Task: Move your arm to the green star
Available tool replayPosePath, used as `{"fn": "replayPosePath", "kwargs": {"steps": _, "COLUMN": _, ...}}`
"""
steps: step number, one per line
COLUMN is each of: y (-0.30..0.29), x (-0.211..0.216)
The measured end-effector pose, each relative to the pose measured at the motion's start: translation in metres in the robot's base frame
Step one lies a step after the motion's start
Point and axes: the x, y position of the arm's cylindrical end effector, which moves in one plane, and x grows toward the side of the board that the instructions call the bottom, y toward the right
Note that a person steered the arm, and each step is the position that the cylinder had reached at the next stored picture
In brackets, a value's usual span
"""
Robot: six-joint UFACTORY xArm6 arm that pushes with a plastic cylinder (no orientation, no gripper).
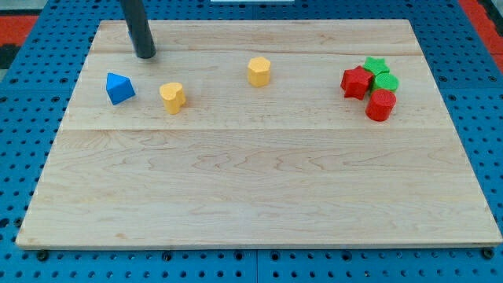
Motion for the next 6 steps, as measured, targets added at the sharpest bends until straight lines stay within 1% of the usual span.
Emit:
{"fn": "replayPosePath", "kwargs": {"steps": 1, "y": 0.078, "x": -0.007}}
{"fn": "replayPosePath", "kwargs": {"steps": 2, "y": 0.198, "x": -0.007}}
{"fn": "replayPosePath", "kwargs": {"steps": 3, "y": 0.301, "x": -0.007}}
{"fn": "replayPosePath", "kwargs": {"steps": 5, "y": 0.315, "x": -0.008}}
{"fn": "replayPosePath", "kwargs": {"steps": 6, "y": 0.333, "x": -0.006}}
